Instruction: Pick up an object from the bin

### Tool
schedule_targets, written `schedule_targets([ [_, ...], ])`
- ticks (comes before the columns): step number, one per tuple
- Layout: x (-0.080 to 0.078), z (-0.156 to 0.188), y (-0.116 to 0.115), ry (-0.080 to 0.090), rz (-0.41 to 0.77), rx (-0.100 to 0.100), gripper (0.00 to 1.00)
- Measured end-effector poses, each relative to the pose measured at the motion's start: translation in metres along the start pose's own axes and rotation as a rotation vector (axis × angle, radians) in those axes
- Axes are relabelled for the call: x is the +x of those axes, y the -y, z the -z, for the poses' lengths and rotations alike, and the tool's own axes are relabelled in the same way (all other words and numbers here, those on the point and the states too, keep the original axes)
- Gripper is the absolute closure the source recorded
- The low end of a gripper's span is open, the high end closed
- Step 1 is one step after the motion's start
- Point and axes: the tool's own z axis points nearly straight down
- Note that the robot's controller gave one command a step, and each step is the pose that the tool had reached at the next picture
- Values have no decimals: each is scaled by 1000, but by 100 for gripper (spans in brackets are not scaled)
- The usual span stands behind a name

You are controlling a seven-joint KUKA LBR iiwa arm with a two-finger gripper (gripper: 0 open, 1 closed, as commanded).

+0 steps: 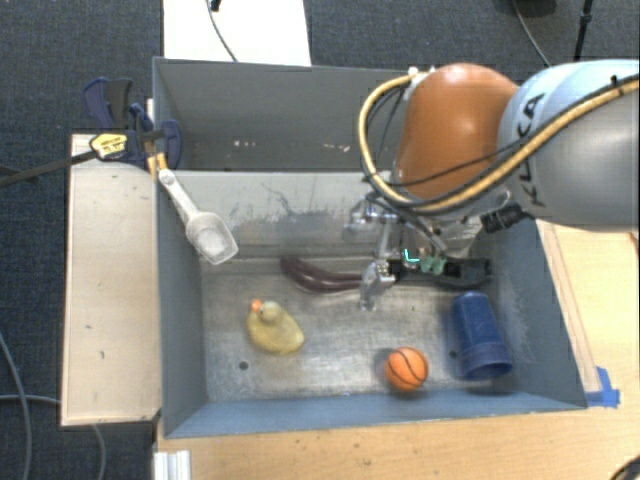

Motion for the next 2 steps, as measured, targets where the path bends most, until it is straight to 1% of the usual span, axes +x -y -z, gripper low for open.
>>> schedule_targets([
  [1,-2,4,0,8,-4,-1,100],
  [2,-2,4,0,8,-5,-1,0],
])
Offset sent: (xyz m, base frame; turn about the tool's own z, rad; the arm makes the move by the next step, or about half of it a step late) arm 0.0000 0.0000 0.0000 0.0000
